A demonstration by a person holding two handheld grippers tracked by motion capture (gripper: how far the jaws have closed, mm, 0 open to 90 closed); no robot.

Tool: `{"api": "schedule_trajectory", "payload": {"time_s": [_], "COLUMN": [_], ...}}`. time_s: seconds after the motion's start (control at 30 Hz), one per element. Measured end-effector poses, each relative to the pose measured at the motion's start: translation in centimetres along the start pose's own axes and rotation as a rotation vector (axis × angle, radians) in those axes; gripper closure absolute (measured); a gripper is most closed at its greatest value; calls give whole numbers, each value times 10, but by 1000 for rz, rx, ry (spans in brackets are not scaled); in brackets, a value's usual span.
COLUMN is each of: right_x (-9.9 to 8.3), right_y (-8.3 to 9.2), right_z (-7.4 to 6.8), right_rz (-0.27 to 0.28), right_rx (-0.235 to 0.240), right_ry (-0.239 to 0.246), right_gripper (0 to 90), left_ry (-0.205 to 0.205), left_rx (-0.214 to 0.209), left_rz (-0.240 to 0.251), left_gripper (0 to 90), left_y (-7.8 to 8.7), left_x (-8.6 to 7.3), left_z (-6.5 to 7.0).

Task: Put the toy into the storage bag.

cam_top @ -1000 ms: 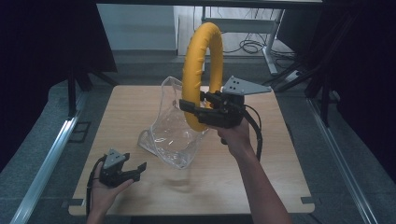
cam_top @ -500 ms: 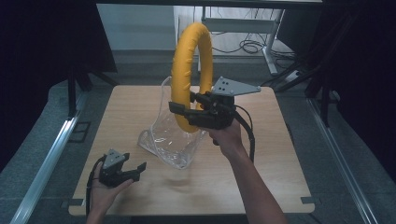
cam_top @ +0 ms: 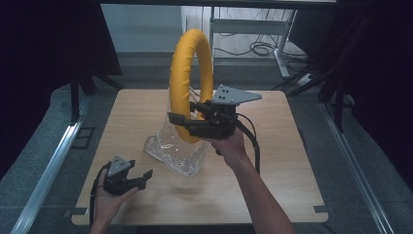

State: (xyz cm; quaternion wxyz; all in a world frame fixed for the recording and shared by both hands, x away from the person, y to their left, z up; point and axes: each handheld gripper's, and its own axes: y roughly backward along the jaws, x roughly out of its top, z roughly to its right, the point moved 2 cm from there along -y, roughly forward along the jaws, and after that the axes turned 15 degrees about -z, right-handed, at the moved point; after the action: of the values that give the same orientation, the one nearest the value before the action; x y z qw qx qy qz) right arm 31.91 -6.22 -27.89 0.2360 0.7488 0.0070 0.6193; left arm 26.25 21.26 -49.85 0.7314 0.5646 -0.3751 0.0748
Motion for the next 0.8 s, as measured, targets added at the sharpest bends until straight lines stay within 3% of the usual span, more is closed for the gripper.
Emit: {"api": "schedule_trajectory", "payload": {"time_s": [0.8], "right_x": [-14], "right_y": [-19], "right_z": [-5], "right_rz": [-30], "right_rx": [53], "right_ry": [-8], "right_gripper": [496], "left_ry": [-10], "left_rx": [4], "left_rz": [-6], "left_gripper": [235], "left_y": [-2], "left_x": [0], "left_z": [1]}}
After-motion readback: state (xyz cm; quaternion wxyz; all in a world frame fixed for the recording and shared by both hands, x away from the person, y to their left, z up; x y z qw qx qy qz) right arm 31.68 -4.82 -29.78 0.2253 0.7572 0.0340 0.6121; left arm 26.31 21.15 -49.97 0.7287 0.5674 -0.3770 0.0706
